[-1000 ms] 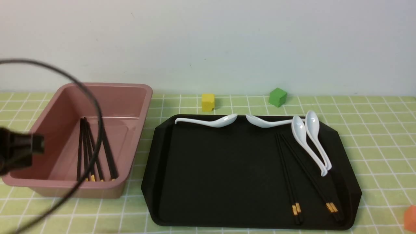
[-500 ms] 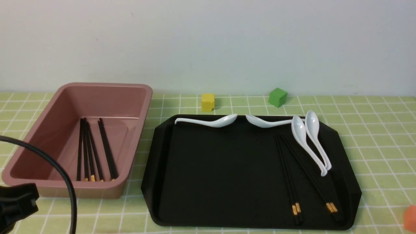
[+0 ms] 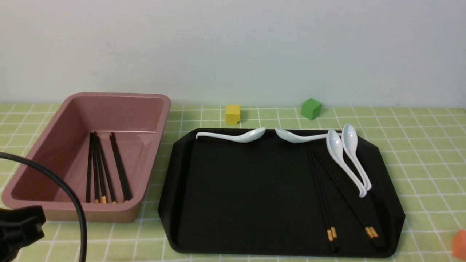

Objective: On green tablecloth take chopsticks from black tray and put them in box.

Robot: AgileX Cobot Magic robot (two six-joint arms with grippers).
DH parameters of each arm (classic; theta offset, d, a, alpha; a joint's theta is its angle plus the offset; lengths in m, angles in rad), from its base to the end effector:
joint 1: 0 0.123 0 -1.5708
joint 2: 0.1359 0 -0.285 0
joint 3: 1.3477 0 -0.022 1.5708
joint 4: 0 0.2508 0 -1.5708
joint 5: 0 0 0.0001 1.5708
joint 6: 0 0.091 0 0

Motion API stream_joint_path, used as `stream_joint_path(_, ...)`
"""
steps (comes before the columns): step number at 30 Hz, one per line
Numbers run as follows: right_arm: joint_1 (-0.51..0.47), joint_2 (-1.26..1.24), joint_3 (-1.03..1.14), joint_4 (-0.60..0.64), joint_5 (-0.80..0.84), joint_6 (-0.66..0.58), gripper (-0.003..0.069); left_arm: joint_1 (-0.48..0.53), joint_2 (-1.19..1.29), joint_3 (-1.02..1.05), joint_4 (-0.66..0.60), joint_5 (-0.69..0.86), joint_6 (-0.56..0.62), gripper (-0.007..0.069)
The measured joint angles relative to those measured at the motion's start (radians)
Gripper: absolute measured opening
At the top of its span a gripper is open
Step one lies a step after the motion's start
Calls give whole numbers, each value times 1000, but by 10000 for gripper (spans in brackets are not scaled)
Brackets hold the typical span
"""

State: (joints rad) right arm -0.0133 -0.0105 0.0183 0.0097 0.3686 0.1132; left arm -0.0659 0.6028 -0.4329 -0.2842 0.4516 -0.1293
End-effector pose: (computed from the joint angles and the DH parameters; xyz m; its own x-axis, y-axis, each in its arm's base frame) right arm 0.0527 -0.0004 0.1744 -0.2818 0.1257 -0.9512 0.0447 0.9920 0.1179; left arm 0.1185 -0.0190 0.2713 -0.5226 -0.3403 -0.7817 -0.0275 0.9232 -0.3834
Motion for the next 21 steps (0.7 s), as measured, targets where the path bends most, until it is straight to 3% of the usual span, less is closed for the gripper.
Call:
stream_joint_path(11,0,0,0,0,0,0,239,0,-348,185,169,-9,0,-12)
stream_joint_path(21,0,0,0,0,0,0,239,0,-608,401,176,-3,0,-6)
